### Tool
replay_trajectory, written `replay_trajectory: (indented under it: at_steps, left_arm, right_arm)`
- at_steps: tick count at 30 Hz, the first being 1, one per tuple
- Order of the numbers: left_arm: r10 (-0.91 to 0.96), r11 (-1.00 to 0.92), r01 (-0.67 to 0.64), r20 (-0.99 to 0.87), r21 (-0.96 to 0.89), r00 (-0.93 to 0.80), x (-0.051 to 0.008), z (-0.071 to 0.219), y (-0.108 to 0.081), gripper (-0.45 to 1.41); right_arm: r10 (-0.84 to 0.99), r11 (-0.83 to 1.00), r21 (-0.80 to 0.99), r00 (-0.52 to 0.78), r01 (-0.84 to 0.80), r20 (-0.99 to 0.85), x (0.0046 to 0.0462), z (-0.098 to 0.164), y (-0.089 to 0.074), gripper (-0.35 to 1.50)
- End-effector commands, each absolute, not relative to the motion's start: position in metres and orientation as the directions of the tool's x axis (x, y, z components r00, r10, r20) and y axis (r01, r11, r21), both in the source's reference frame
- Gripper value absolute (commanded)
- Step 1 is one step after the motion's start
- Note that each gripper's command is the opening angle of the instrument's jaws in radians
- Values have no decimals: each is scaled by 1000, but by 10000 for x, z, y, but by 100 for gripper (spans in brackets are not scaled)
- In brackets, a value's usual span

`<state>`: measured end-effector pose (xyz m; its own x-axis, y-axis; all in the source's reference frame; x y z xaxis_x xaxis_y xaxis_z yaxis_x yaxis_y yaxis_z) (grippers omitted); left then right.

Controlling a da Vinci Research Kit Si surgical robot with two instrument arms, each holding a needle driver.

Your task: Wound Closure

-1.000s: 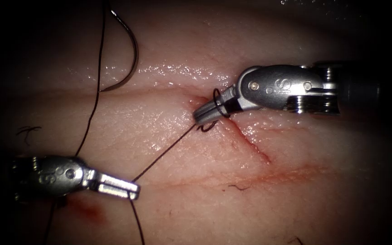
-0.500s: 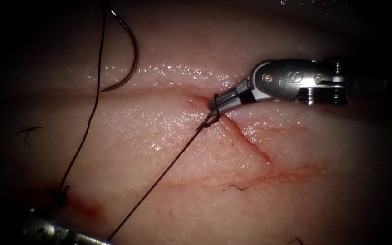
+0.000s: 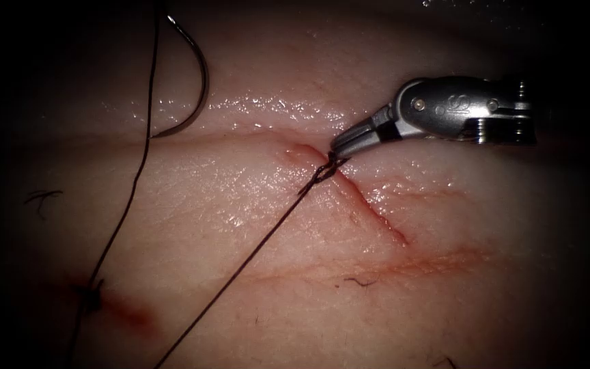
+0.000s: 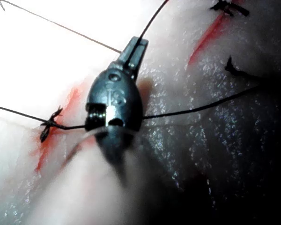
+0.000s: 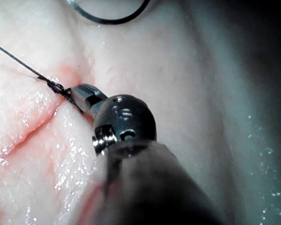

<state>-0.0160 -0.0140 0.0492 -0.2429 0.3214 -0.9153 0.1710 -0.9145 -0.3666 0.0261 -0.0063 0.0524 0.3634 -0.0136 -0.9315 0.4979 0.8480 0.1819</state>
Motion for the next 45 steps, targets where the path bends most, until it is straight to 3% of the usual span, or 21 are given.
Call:
replay_trajectory:
  at_steps: [1,16,25,45]
  left_arm:
    - [329,-912,167,-912,-375,-246,-165,498,-150,-45]
    - [349,-898,186,-904,-398,-249,-163,480,-208,-45]
    - [370,-886,190,-892,-423,-259,-163,488,-227,-45]
    - [396,-867,206,-879,-453,-266,-150,487,-258,-45]
  right_arm:
    - [-14,849,181,363,497,-932,268,528,-59,-35]
    - [-22,871,174,391,459,-920,265,536,-47,-35]
    - [-12,936,164,492,312,-870,257,547,-26,-35]
    - [-21,942,153,508,299,-861,250,558,-39,-35]
